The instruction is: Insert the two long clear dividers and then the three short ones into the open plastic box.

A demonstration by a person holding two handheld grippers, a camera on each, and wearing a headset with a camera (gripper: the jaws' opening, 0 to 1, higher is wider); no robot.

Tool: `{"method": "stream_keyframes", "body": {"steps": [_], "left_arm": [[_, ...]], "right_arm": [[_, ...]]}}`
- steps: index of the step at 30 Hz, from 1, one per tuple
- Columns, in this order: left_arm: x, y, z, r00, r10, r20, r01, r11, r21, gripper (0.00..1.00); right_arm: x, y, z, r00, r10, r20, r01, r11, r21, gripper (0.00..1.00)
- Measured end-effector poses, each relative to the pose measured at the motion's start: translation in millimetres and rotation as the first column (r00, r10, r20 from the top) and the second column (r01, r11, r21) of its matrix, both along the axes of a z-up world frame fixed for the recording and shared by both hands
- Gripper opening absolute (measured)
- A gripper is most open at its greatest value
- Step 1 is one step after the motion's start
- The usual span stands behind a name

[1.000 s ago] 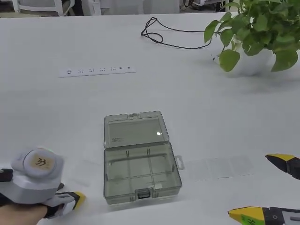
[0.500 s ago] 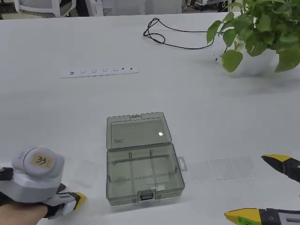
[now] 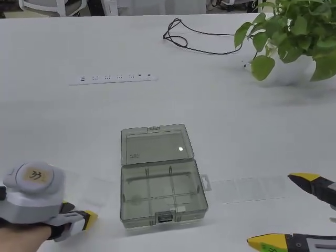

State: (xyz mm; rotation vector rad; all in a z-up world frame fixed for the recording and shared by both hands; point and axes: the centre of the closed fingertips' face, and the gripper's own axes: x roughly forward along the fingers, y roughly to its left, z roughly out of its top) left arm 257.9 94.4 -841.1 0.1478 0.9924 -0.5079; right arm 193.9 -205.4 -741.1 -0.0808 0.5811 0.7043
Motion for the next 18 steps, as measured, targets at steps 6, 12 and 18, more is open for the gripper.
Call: {"method": "stream_keyframes", "body": {"steps": [6,12,18], "left_arm": [[-1.0,-0.6,12.7,0.999,0.044,0.025,-0.042,0.997,-0.058,0.3],[1.0,-4.8,32.0,0.995,0.072,0.061,-0.065,0.991,-0.116,0.3],[-1.0,-15.7,52.3,0.99,0.104,0.093,-0.085,0.977,-0.193,0.3]], "right_arm": [[3.5,9.7,-0.8,1.0,0.002,-0.008,-0.002,1.0,0.008,1.0],[13.4,17.9,0.8,1.0,0.0,-0.007,0.001,1.0,0.031,0.99],[23.6,27.2,6.6,1.0,-0.022,-0.015,0.023,0.997,0.068,0.96]]}}
